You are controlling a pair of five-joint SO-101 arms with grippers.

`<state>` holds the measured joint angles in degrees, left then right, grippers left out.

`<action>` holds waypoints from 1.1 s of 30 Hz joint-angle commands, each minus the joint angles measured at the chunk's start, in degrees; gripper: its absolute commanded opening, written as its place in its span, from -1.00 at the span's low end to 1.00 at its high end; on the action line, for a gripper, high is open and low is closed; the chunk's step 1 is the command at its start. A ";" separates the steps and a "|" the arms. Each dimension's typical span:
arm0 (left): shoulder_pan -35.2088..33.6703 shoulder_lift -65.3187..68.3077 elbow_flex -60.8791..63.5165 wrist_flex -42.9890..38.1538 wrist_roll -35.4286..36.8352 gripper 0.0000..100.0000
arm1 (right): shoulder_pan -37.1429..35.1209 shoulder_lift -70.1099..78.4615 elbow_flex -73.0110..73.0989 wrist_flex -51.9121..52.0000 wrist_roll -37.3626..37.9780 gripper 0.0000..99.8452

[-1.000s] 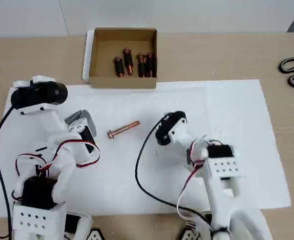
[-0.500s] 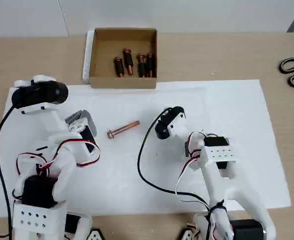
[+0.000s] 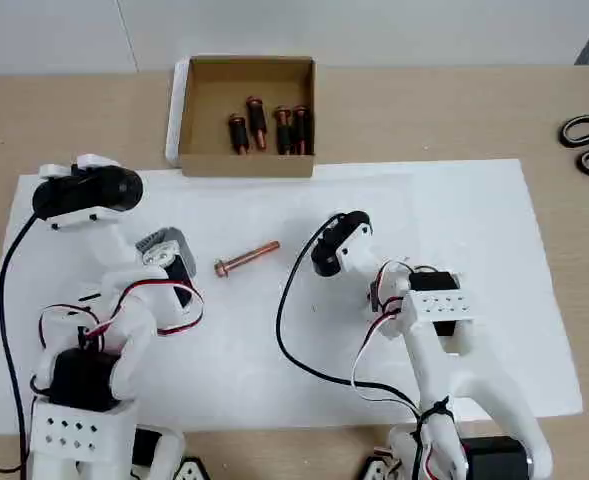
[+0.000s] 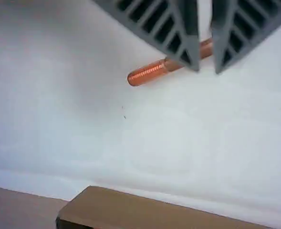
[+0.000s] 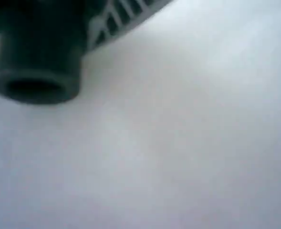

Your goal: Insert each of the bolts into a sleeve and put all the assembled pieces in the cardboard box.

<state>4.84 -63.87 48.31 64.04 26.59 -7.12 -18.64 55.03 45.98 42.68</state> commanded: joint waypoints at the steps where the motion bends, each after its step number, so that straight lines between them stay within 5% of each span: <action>1: 0.00 -0.18 -0.31 -1.14 -0.26 -0.99 | -0.13 2.24 0.09 -1.71 0.00 -0.89; 17: 0.26 -0.18 4.18 -1.32 -0.26 -0.99 | -0.22 10.15 -4.84 3.56 0.35 -0.88; 24: 0.26 -0.18 4.00 -1.14 -0.26 -0.99 | -0.22 12.18 -6.86 4.88 0.09 -0.66; 33: 0.26 -0.18 4.00 -1.23 -0.26 -0.99 | -0.22 12.18 -6.86 4.88 0.18 -0.98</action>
<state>4.84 -63.87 52.97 64.04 26.59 -7.12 -9.93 48.00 50.73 42.68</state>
